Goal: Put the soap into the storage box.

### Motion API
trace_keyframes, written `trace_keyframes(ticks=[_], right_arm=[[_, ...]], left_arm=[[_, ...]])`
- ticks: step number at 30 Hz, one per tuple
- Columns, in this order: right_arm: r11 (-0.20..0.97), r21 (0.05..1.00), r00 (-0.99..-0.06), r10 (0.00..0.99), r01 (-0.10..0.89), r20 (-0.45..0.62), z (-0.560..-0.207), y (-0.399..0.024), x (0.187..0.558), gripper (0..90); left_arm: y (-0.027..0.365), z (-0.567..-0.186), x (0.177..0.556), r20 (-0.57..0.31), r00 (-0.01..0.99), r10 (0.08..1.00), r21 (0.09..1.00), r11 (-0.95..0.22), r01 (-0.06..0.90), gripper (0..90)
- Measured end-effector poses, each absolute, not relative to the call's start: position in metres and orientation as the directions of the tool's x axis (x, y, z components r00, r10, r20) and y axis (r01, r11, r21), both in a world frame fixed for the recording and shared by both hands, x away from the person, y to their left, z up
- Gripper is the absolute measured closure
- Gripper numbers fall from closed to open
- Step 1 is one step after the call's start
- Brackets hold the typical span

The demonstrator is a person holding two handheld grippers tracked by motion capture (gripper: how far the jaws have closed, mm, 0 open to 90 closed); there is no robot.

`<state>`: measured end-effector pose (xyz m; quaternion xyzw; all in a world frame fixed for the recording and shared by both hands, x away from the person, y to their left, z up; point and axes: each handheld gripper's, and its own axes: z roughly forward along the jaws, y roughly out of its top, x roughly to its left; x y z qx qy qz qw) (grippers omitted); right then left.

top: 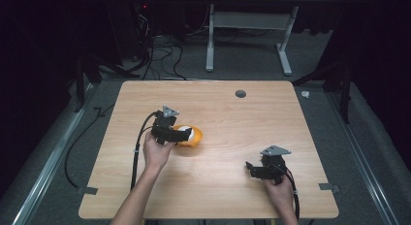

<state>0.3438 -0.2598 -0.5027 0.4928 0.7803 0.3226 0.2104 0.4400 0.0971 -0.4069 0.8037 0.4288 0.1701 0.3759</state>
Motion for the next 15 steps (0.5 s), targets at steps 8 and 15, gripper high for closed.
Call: trace_keyframes(ticks=[8,15], right_arm=[[0.305,0.711,-0.426,0.905,0.633,-0.010,-0.503,-0.260,0.344,21.0],[0.306,0.711,-0.427,0.904,0.633,-0.009,-0.503,-0.260,0.344,20.9]], left_arm=[[0.106,-0.400,0.433,-0.060,0.578,0.814,0.760,-0.338,0.555,18.7],[0.113,-0.391,0.424,-0.059,0.576,0.816,0.779,-0.323,0.538,18.6]])
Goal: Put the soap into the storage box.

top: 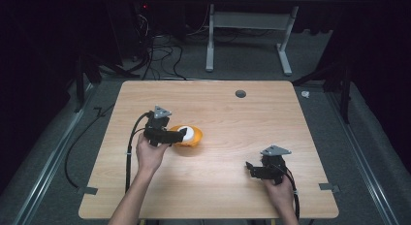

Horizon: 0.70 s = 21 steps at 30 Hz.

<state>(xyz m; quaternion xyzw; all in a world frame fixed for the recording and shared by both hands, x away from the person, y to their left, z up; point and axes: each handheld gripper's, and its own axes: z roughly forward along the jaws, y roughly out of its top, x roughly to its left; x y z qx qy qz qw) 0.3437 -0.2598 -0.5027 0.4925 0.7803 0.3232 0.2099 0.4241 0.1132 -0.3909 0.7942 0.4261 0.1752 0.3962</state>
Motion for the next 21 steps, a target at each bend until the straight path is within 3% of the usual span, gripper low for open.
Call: trace_keyframes(ticks=[21], right_arm=[[0.307,0.710,-0.427,0.904,0.633,-0.011,-0.503,-0.260,0.344,21.0]], left_arm=[[0.139,-0.382,0.405,-0.076,0.567,0.820,0.804,-0.286,0.522,18.8]])
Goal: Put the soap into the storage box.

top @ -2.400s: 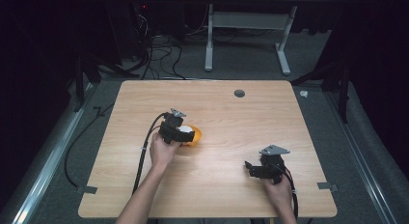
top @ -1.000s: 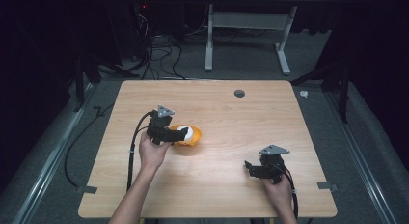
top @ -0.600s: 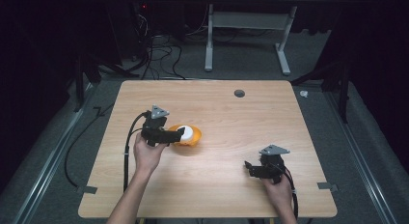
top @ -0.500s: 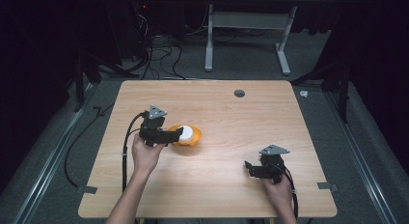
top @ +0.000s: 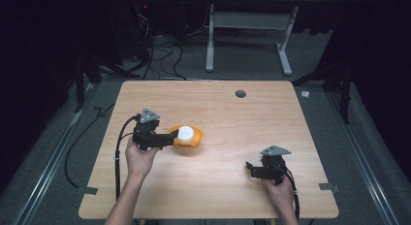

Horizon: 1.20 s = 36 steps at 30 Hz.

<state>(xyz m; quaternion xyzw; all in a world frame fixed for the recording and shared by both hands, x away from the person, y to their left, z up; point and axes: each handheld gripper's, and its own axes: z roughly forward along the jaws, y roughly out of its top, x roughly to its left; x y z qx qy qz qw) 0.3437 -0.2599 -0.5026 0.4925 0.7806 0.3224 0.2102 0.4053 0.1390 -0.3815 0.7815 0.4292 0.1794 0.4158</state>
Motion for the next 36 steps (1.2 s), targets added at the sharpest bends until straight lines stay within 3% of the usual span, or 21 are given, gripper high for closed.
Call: trace_keyframes(ticks=[36], right_arm=[[0.310,0.710,-0.429,0.903,0.632,-0.012,-0.503,-0.260,0.344,20.9]], left_arm=[[0.178,-0.385,0.360,-0.101,0.531,0.842,0.812,-0.239,0.533,18.3]])
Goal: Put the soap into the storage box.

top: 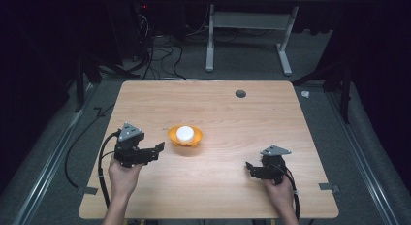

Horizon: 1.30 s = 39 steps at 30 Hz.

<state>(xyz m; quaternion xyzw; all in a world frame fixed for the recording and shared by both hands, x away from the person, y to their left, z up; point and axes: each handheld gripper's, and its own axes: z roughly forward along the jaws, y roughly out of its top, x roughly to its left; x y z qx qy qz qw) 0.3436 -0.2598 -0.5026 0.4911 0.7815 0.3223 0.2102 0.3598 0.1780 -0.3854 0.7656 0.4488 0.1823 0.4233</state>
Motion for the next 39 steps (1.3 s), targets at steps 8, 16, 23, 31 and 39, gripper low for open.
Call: trace_keyframes(ticks=[8,16,23,31,39], right_arm=[[0.311,0.710,-0.430,0.903,0.632,-0.013,-0.503,-0.260,0.344,20.9],[0.309,0.709,-0.429,0.903,0.633,-0.011,-0.503,-0.260,0.343,20.9],[0.309,0.710,-0.428,0.904,0.633,-0.011,-0.503,-0.260,0.343,20.9],[0.310,0.710,-0.429,0.903,0.632,-0.012,-0.503,-0.260,0.344,20.9],[0.308,0.710,-0.428,0.904,0.633,-0.011,-0.503,-0.260,0.343,20.9]], left_arm=[[0.182,-0.393,0.354,-0.120,0.528,0.841,0.812,-0.223,0.540,18.3],[0.189,-0.402,0.349,-0.145,0.522,0.840,0.810,-0.202,0.550,17.8],[0.192,-0.410,0.347,-0.159,0.510,0.845,0.805,-0.188,0.563,17.8],[0.195,-0.418,0.346,-0.168,0.501,0.849,0.797,-0.182,0.575,17.7],[0.197,-0.426,0.346,-0.167,0.483,0.859,0.790,-0.176,0.587,17.8]])
